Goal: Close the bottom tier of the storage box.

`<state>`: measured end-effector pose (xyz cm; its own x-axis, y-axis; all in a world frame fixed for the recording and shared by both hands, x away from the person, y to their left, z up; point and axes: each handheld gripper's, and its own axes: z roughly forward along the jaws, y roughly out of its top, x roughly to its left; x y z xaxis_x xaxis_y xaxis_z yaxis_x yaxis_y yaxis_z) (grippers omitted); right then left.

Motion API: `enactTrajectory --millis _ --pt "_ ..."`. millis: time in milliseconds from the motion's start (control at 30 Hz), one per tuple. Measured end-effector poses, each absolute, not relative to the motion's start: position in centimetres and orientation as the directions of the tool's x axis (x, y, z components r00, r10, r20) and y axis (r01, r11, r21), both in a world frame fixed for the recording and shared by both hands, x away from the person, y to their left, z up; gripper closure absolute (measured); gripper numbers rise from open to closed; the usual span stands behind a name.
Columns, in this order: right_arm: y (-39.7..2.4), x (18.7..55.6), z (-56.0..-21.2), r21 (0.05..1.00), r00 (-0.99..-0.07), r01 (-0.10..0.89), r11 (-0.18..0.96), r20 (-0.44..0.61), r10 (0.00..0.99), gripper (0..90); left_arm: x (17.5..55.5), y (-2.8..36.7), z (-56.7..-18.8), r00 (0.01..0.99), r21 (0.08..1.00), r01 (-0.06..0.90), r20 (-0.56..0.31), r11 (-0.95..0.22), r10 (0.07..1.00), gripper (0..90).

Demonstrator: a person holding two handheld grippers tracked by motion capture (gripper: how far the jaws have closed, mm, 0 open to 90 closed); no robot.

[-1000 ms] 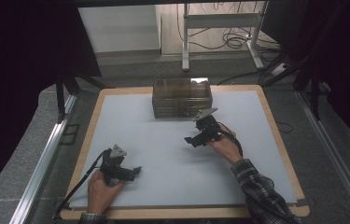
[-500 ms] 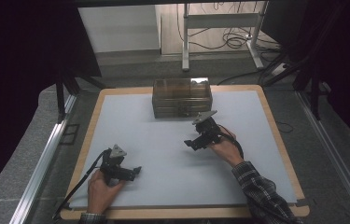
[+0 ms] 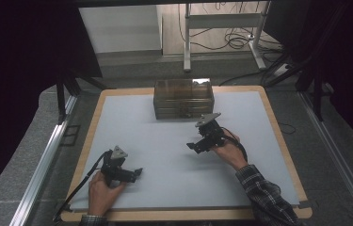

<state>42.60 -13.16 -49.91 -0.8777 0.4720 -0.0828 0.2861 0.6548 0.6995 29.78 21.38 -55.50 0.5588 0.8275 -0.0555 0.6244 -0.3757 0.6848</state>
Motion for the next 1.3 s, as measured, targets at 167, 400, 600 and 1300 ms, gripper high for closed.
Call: enactTrajectory --millis 167,400,600,1300 --pt "-13.4 42.2 -49.7 0.703 -0.880 0.277 0.656 -0.089 0.467 4.8 29.8 21.4 -55.5 0.559 0.685 0.624 -0.055 -0.376 0.827 0.0" --pt "-13.8 41.9 -49.5 0.706 -0.881 0.271 0.654 -0.092 0.465 4.8 29.8 21.4 -55.5 0.559 0.685 0.624 -0.055 -0.376 0.827 0.0" --pt "-14.2 41.6 -49.4 0.707 -0.879 0.272 0.653 -0.093 0.467 4.8 29.8 21.4 -55.5 0.559 0.685 0.624 -0.055 -0.376 0.827 0.0" --pt "-15.4 40.5 -49.0 0.712 -0.879 0.269 0.649 -0.093 0.467 4.3 29.8 21.4 -55.5 0.559 0.685 0.624 -0.055 -0.376 0.827 0.0"
